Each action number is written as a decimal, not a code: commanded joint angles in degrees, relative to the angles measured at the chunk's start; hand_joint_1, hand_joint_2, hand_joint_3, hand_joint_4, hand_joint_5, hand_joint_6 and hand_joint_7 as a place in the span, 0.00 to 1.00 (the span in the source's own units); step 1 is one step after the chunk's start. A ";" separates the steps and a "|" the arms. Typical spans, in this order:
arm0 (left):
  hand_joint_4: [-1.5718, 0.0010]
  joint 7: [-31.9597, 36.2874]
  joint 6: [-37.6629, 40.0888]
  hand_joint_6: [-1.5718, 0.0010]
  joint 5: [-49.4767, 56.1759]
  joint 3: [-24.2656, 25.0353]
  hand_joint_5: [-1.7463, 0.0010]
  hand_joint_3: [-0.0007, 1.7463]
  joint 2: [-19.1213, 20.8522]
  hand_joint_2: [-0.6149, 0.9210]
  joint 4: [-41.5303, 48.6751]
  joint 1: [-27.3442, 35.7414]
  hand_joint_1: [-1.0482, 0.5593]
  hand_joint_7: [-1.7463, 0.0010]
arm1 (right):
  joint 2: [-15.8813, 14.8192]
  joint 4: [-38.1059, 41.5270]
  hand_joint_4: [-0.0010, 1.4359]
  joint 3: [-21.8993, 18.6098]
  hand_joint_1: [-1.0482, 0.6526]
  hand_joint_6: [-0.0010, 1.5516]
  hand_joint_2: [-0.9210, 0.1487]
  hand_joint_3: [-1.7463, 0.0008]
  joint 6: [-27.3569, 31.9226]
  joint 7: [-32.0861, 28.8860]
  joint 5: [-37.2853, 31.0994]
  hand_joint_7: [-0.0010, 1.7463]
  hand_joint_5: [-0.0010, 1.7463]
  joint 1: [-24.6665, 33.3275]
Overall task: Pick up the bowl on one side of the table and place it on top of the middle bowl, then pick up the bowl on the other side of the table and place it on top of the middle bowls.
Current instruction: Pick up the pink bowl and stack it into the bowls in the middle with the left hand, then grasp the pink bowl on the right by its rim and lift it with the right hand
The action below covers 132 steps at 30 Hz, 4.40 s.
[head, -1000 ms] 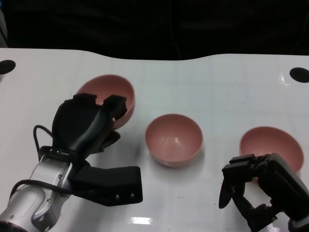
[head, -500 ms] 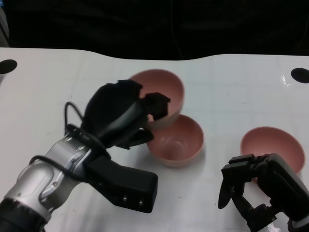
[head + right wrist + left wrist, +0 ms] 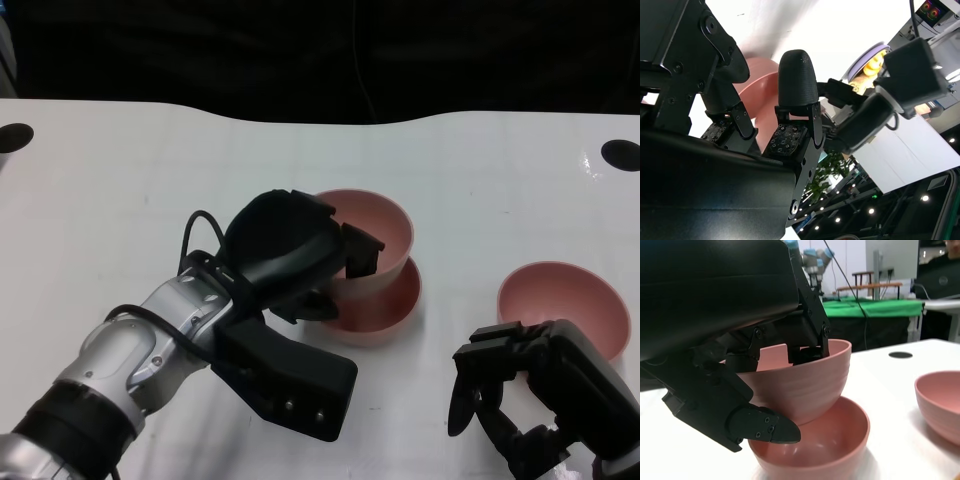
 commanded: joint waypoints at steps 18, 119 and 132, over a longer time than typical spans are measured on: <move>1.00 -8.23 7.42 0.88 -0.41 -0.49 0.85 0.22 1.23 1.00 -4.54 2.89 0.21 1.00 | -0.63 -0.61 0.74 -0.19 0.75 0.69 0.91 0.02 0.72 -0.29 0.22 0.65 0.88 0.31; 0.46 -24.61 -8.29 0.50 -49.51 27.92 0.00 0.86 -3.92 0.64 -25.65 44.84 0.61 0.11 | -6.00 -34.96 0.31 4.34 0.29 0.27 0.09 0.99 66.47 27.26 -40.99 0.01 0.11 0.54; 0.46 -25.22 -9.01 0.50 -50.23 28.16 0.00 0.86 -3.91 0.64 -25.88 45.20 0.64 0.11 | -6.42 -16.54 0.44 10.64 0.33 0.30 0.04 0.99 70.30 25.45 -43.24 0.01 0.09 -8.08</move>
